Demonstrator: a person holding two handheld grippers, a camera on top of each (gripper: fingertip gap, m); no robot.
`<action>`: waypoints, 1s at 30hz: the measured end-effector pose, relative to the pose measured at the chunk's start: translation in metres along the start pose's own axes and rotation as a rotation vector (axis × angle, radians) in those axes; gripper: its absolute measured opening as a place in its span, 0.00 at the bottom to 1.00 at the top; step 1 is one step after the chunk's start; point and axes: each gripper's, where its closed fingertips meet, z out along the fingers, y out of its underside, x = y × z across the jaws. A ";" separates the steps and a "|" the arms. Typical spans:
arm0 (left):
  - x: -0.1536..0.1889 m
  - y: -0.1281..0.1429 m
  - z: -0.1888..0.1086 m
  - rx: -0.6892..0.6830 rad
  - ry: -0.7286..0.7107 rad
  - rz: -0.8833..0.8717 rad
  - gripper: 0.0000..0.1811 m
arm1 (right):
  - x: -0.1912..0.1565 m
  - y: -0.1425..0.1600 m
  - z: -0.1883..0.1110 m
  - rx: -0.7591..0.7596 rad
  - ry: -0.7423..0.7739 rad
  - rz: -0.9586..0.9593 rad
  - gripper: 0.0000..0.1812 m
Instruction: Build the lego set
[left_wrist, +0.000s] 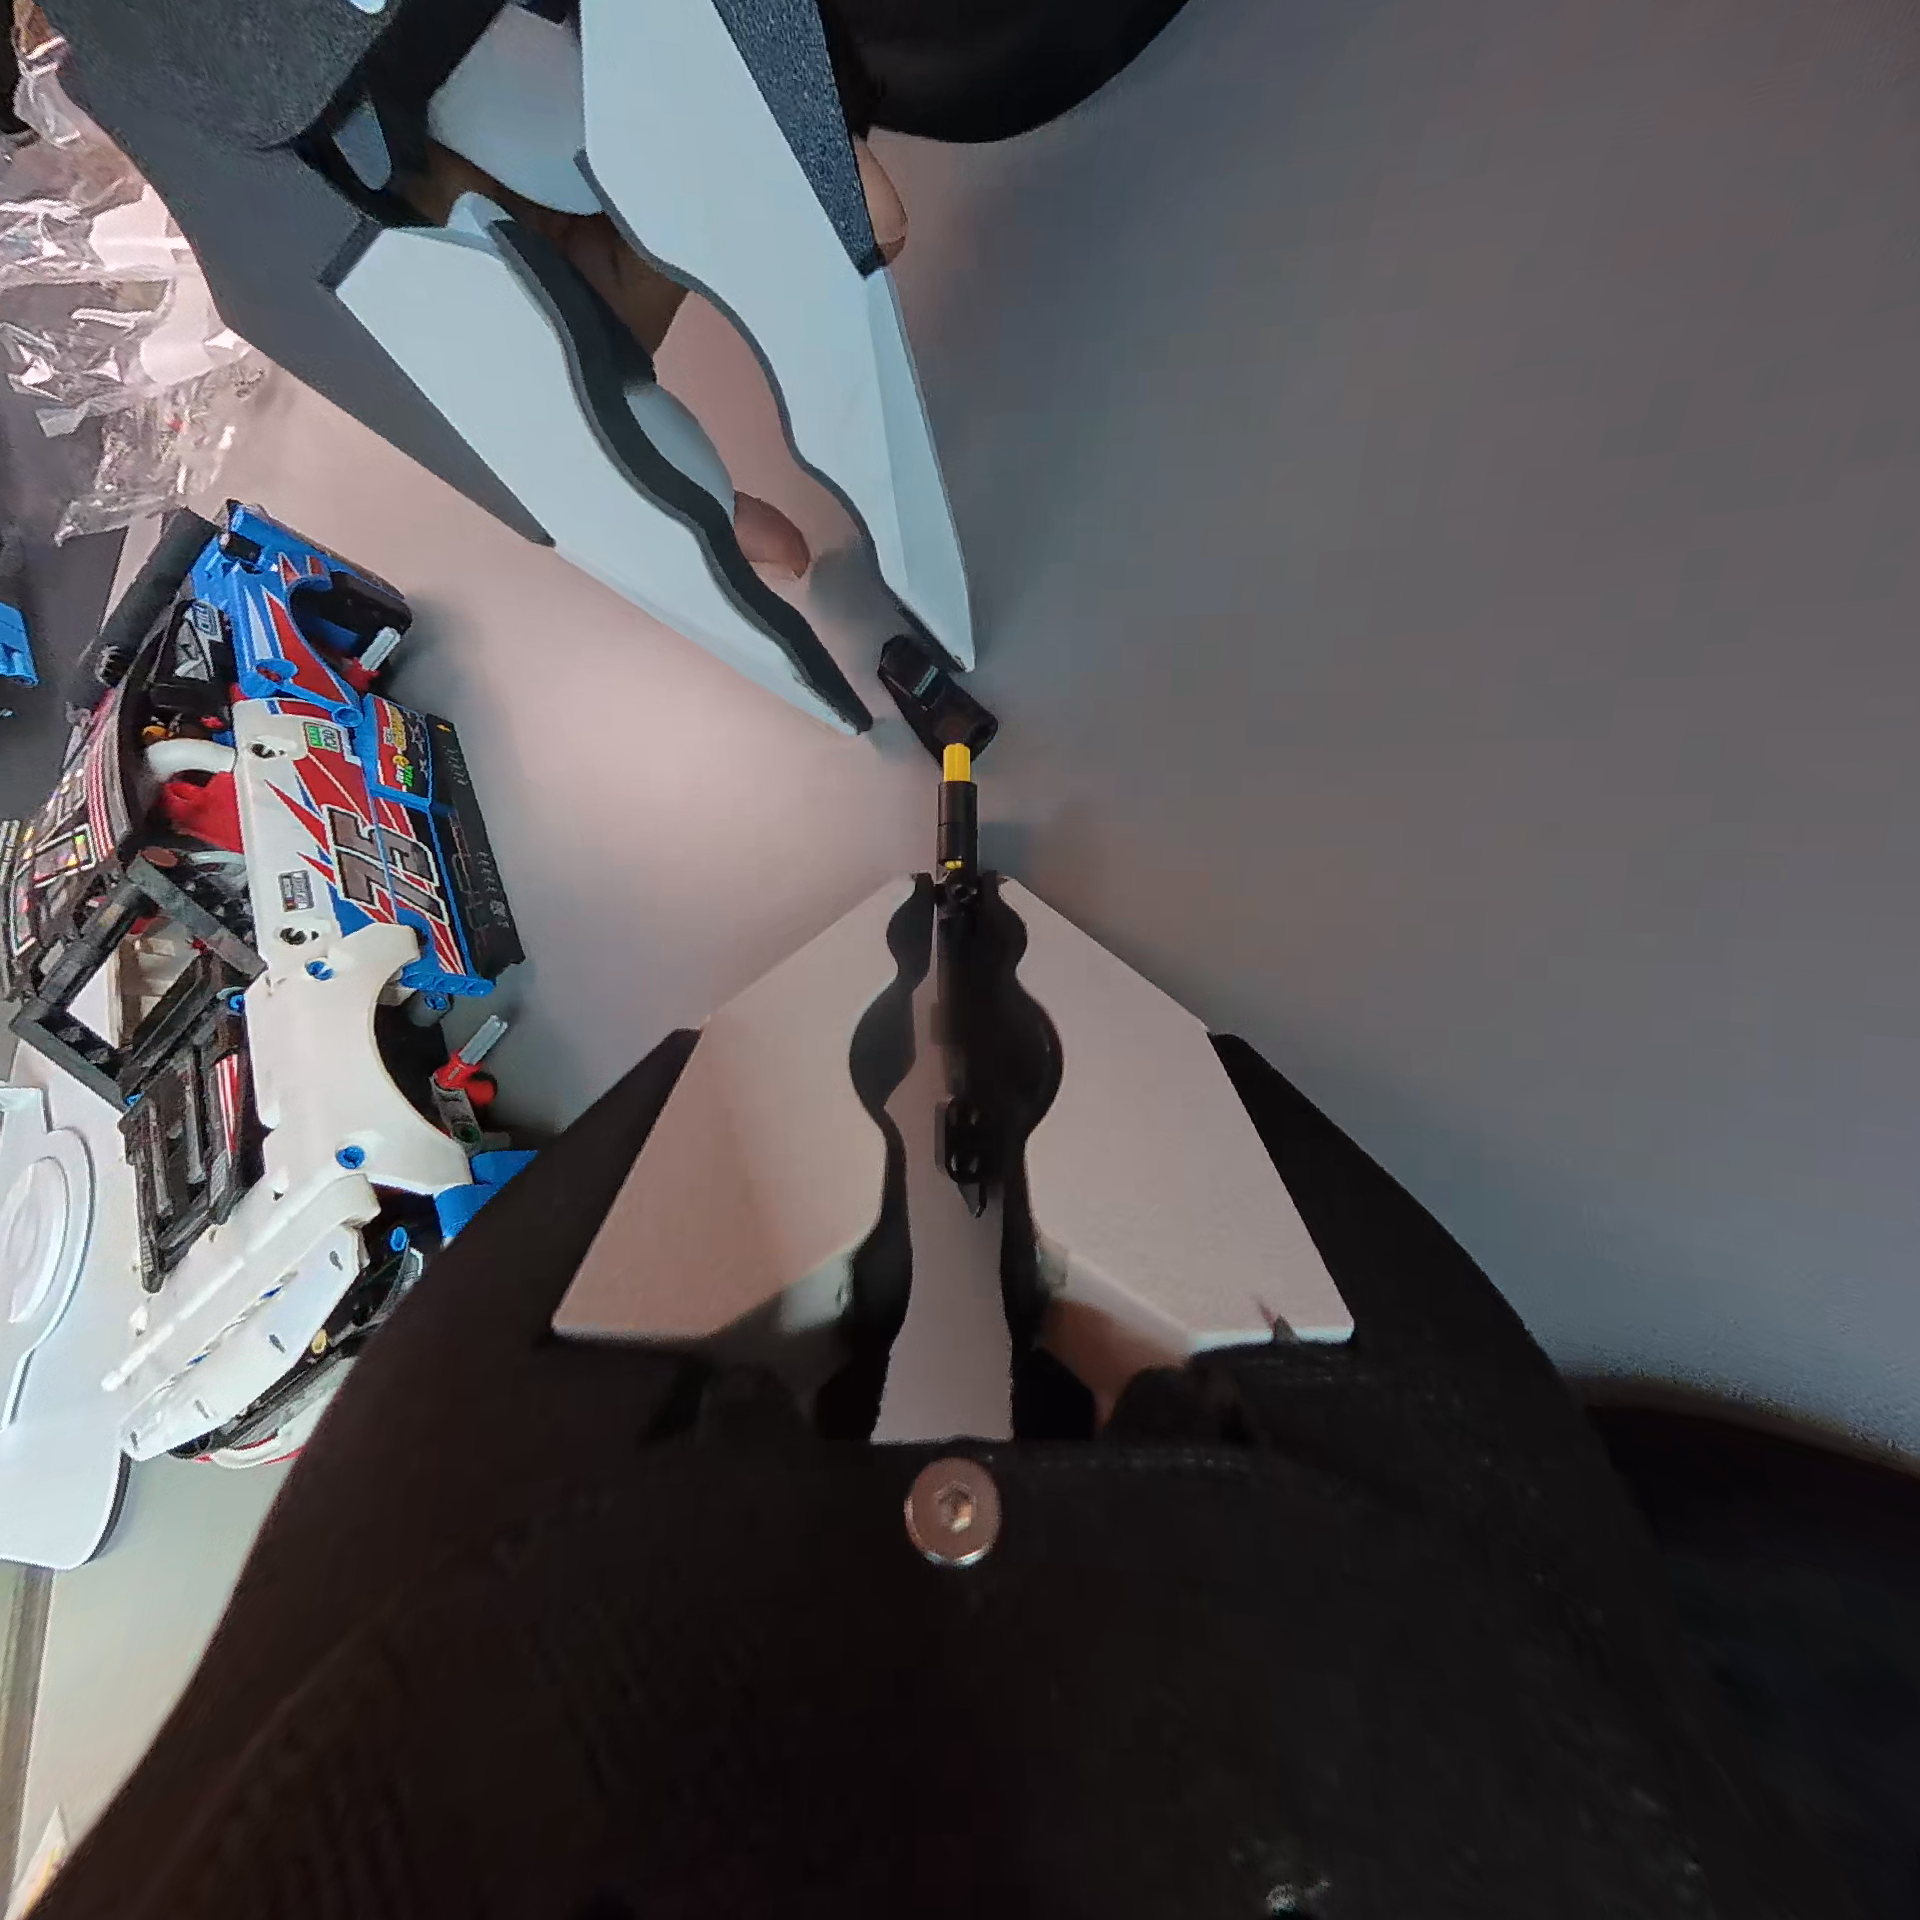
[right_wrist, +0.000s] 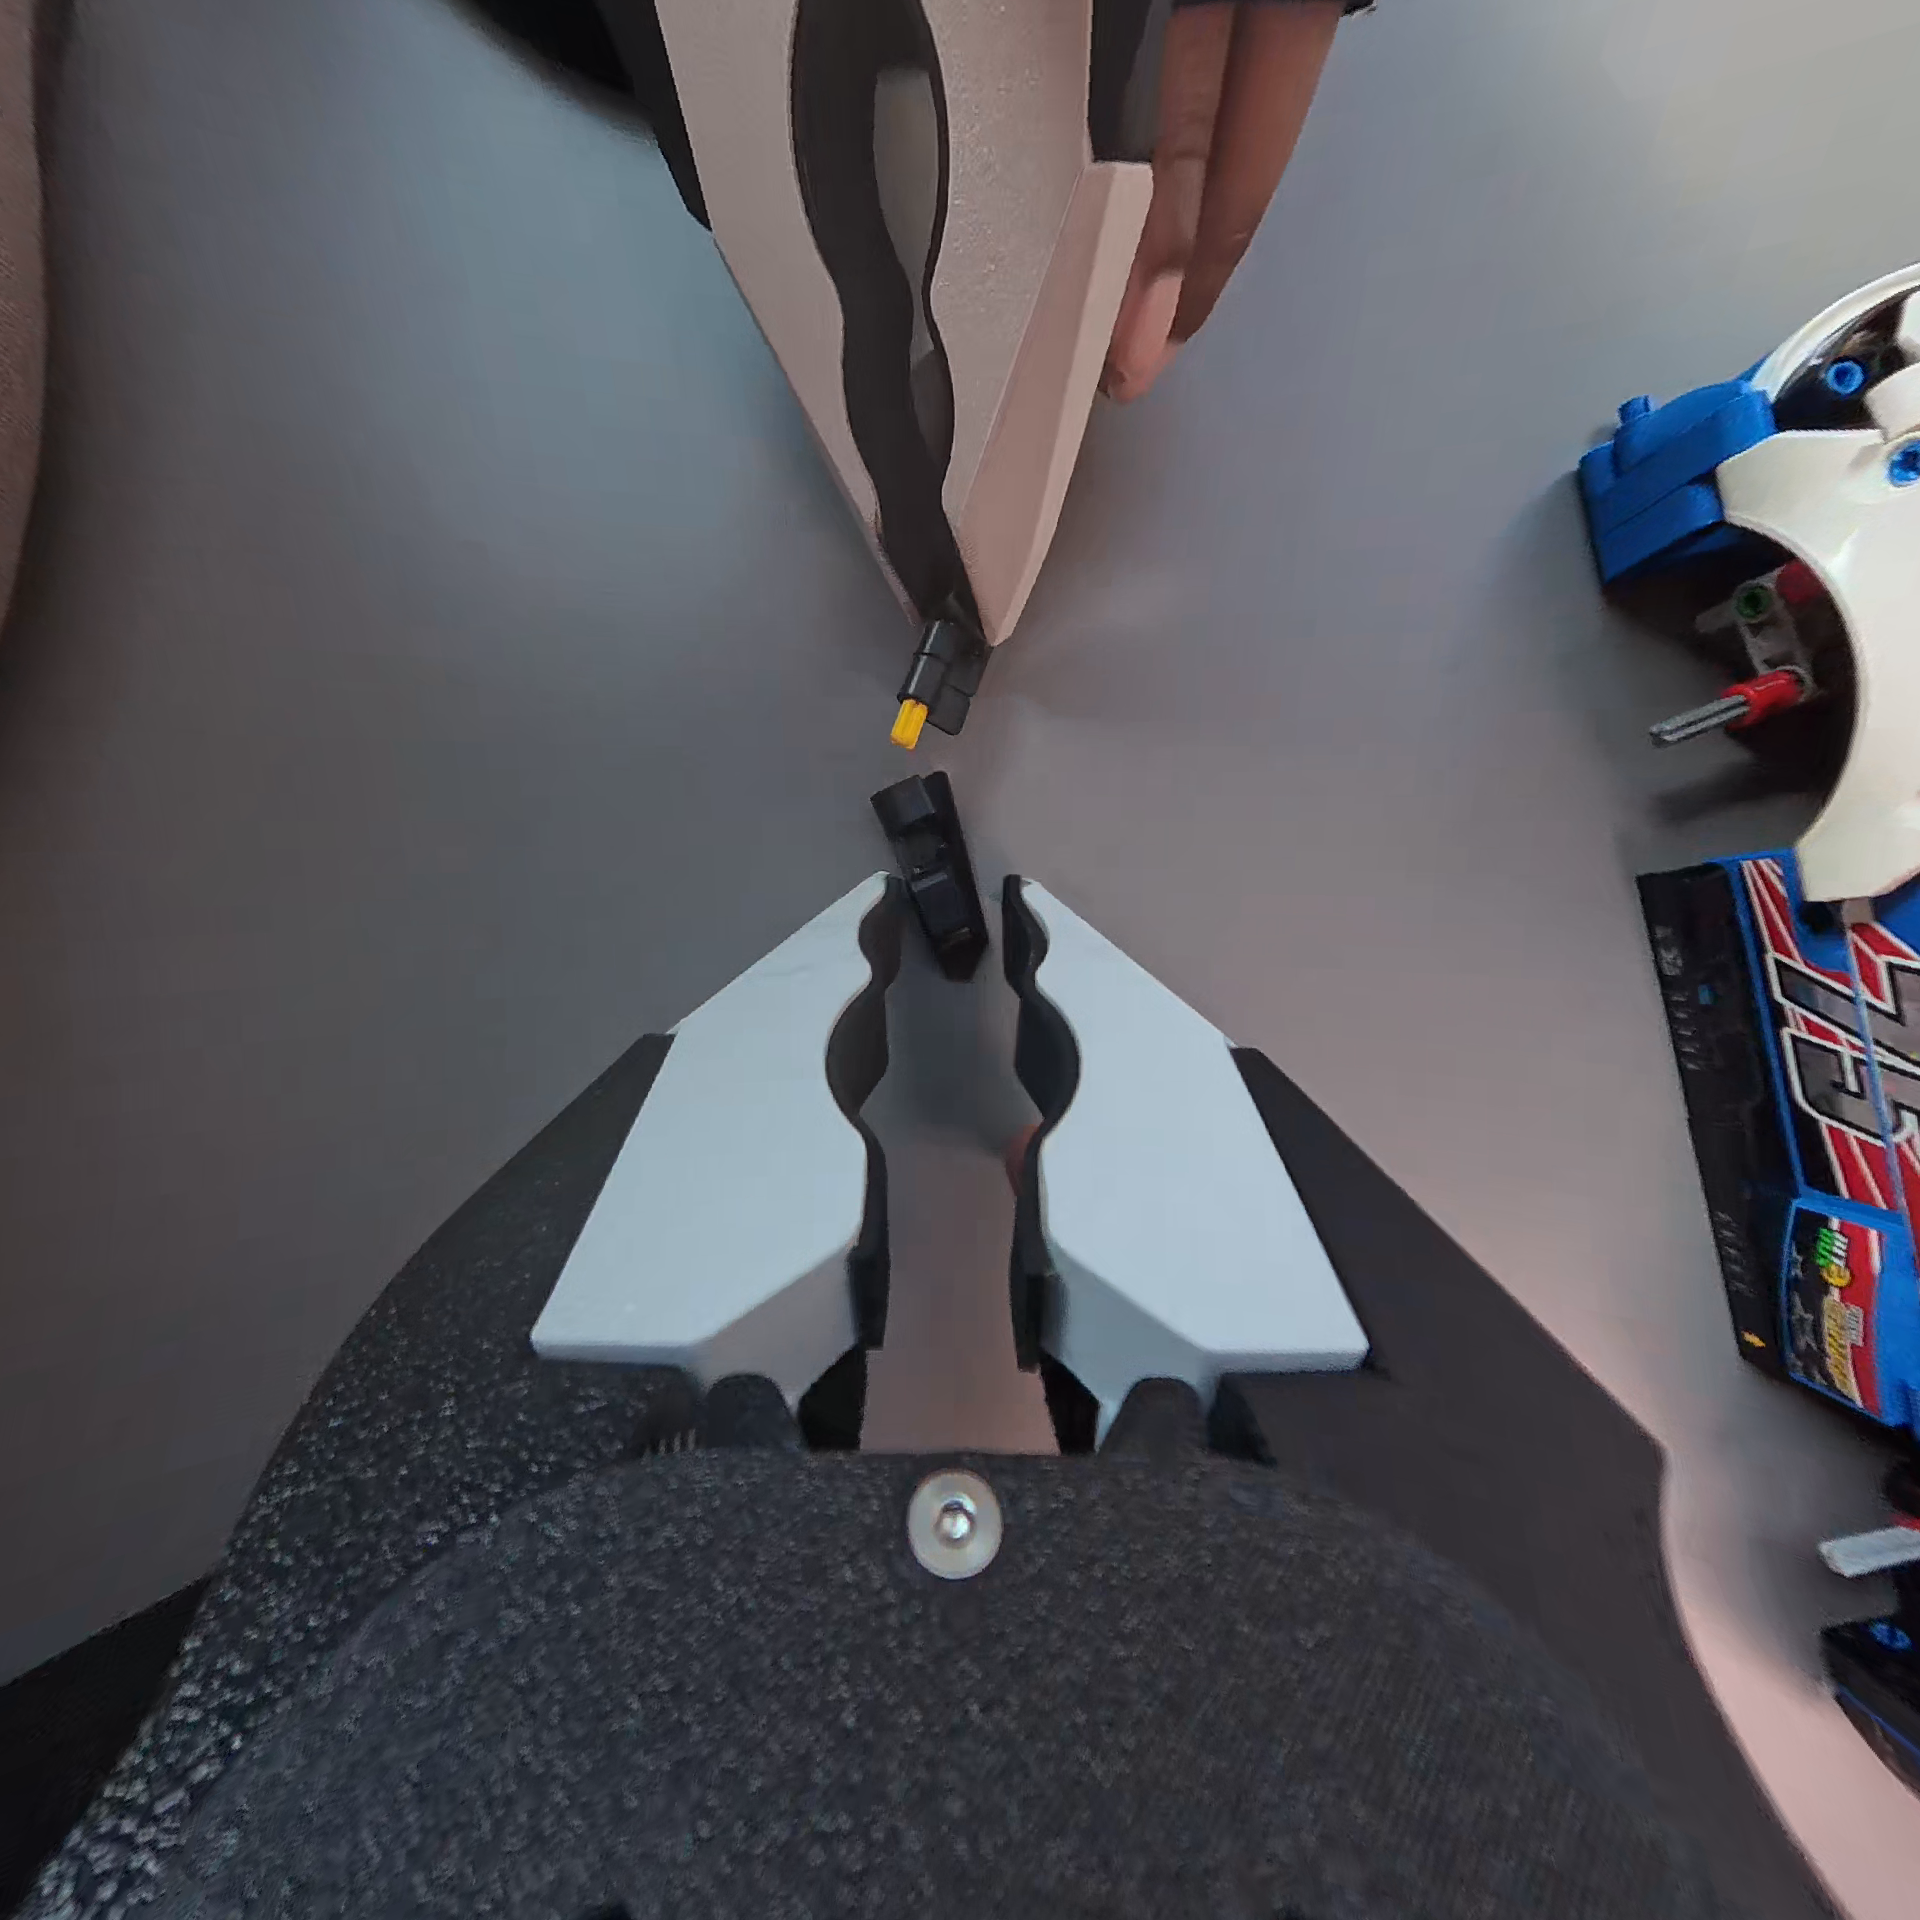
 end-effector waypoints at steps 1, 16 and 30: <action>0.000 0.000 0.000 0.001 0.001 -0.004 0.04 | -0.001 0.000 0.000 -0.009 -0.013 0.005 0.06; -0.007 0.002 0.002 -0.038 -0.047 -0.012 0.04 | -0.023 0.000 -0.025 0.115 -0.224 0.446 0.05; -0.010 -0.049 -0.016 0.257 0.020 -0.205 0.12 | -0.020 -0.025 -0.034 0.270 -0.337 0.641 0.05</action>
